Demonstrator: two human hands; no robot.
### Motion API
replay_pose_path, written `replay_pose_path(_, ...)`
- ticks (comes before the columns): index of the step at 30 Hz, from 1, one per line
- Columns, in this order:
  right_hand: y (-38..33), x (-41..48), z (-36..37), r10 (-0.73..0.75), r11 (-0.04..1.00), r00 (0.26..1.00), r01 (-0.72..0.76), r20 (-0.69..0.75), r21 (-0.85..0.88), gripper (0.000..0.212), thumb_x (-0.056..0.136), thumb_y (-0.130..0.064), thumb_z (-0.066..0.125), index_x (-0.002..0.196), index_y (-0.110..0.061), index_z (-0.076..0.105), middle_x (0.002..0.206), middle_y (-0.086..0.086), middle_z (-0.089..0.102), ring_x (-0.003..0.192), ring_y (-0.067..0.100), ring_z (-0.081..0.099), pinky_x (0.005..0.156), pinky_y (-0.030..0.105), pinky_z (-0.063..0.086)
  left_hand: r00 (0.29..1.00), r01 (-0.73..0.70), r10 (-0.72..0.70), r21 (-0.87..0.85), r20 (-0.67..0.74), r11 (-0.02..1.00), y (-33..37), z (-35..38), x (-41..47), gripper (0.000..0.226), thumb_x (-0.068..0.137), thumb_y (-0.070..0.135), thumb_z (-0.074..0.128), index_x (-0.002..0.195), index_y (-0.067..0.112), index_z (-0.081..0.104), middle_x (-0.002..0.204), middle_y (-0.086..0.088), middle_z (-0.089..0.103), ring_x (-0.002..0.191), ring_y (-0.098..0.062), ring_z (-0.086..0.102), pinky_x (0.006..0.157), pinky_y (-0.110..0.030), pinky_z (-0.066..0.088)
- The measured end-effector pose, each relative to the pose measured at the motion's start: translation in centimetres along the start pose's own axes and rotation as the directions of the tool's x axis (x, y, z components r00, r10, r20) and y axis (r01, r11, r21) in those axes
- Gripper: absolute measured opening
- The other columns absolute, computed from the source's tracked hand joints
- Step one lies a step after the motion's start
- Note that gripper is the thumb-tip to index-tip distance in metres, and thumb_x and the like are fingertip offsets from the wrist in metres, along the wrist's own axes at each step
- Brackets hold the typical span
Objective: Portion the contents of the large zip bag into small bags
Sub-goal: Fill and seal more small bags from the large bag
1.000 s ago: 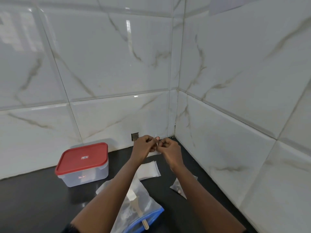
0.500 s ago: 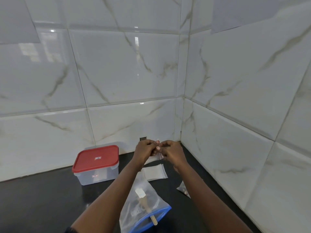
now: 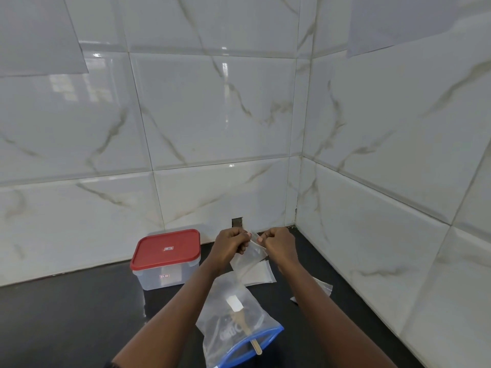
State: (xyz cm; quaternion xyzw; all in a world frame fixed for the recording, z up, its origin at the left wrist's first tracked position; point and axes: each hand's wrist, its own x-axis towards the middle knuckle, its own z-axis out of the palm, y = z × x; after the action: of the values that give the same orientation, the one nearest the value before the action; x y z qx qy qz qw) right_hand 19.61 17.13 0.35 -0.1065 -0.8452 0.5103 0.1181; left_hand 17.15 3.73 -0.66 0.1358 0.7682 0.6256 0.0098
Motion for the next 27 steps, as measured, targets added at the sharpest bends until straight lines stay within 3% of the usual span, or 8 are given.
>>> replay_pose_path(4, -0.2, -0.5, -0.1, -0.229, 0.926, 0.97, 0.191, -0.08, -0.324, 0.014, 0.089, -0.002, 0.051, 0.088, -0.009, 0.063, 0.083, 0.005, 0.064, 0.072, 0.015, 0.056, 0.058, 0.021, 0.042, 0.999, -0.032, 0.039, 0.165, -0.035, 0.986, -0.2, -0.5, 0.2, 0.034, 0.082, 0.006, 0.055, 0.049, 0.012, 0.055, 0.048, 0.0, 0.052, 0.046, -0.008, 0.044, 0.051, -0.02, 0.04)
replay_pose_path(7, -0.1, -1.0, -0.3, -0.401, 0.732, 0.916, 0.341, 0.032, -0.59, 0.023, 0.094, -0.009, 0.047, 0.1, -0.017, 0.068, 0.098, 0.001, 0.064, 0.084, 0.017, 0.061, 0.062, 0.022, 0.039, 1.0, -0.023, 0.024, 0.2, -0.004, 0.979, 0.2, -0.5, 0.4, 0.039, 0.079, 0.007, 0.056, 0.041, 0.015, 0.05, 0.043, 0.0, 0.048, 0.042, -0.008, 0.041, 0.047, -0.018, 0.037)
replay_pose_path(13, 1.1, -0.6, -0.1, -0.341, 0.787, 0.866, 0.476, 0.365, -0.393, 0.032, 0.089, -0.011, 0.059, 0.12, -0.016, 0.066, 0.118, 0.004, 0.064, 0.105, 0.018, 0.06, 0.088, 0.023, 0.047, 1.0, 0.016, -0.02, 0.241, 0.013, 0.97, 0.5, -0.6, 1.0, 0.027, 0.063, 0.024, 0.058, 0.043, 0.011, 0.046, 0.044, -0.003, 0.038, 0.042, -0.011, 0.032, 0.048, -0.026, 0.029)
replay_pose_path(17, 2.0, -0.3, -0.4, -0.303, 0.673, 0.875, 0.477, 0.377, -0.566, 0.04, 0.092, -0.008, 0.056, 0.13, -0.019, 0.057, 0.122, 0.006, 0.062, 0.106, 0.019, 0.06, 0.094, 0.026, 0.048, 0.987, 0.004, -0.079, 0.479, 0.136, 0.878, 0.3, -0.4, 1.2, 0.033, 0.074, 0.024, 0.065, 0.048, 0.01, 0.049, 0.046, 0.0, 0.037, 0.046, -0.01, 0.031, 0.048, -0.023, 0.026)
replay_pose_path(20, 2.2, -0.6, -0.1, -0.357, 0.665, 0.872, 0.49, 0.336, -0.564, 0.039, 0.092, -0.007, 0.054, 0.13, -0.018, 0.057, 0.119, 0.006, 0.063, 0.106, 0.02, 0.06, 0.093, 0.028, 0.049, 0.988, -0.023, -0.056, 0.49, 0.146, 0.871, 0.5, -0.2, 0.9, 0.028, 0.082, 0.029, 0.062, 0.06, 0.014, 0.053, 0.057, 0.002, 0.046, 0.054, -0.009, 0.039, 0.053, -0.019, 0.03)
replay_pose_path(23, 2.2, -0.7, -0.4, -0.354, 0.822, 0.905, 0.421, 0.235, -0.384, 0.038, 0.088, -0.001, 0.057, 0.123, -0.014, 0.063, 0.12, 0.003, 0.063, 0.109, 0.017, 0.059, 0.091, 0.019, 0.046, 0.98, -0.032, -0.027, 0.286, 0.2, 0.958, 0.2, -0.4, -0.3, 0.016, 0.078, 0.028, 0.057, 0.091, 0.019, 0.054, 0.095, -0.001, 0.055, 0.083, -0.012, 0.051, 0.075, -0.025, 0.04)
replay_pose_path(25, 2.2, -0.7, -0.7, -0.307, 0.892, 0.933, 0.351, 0.19, -0.284, 0.039, 0.084, 0.002, 0.06, 0.12, -0.012, 0.066, 0.125, 0.001, 0.061, 0.113, 0.014, 0.057, 0.088, 0.01, 0.039, 0.948, -0.105, -0.024, 0.383, 0.317, 0.918, -0.5, -0.6, -0.7, 0.055, 0.074, 0.025, 0.063, 0.126, 0.02, 0.045, 0.125, -0.002, 0.049, 0.113, -0.014, 0.046, 0.093, -0.029, 0.039)
replay_pose_path(27, 2.1, -0.7, -0.8, -0.279, 0.923, 0.946, 0.312, 0.166, -0.227, 0.039, 0.08, 0.0, 0.065, 0.117, -0.01, 0.068, 0.124, 0.001, 0.062, 0.11, 0.011, 0.058, 0.079, 0.003, 0.036, 0.931, -0.221, -0.006, 0.577, 0.364, 0.786, -1.6, -0.5, -0.7, 0.084, 0.07, 0.032, 0.072, 0.141, 0.022, 0.027, 0.14, 0.0, 0.039, 0.13, -0.019, 0.033, 0.109, -0.037, 0.026)
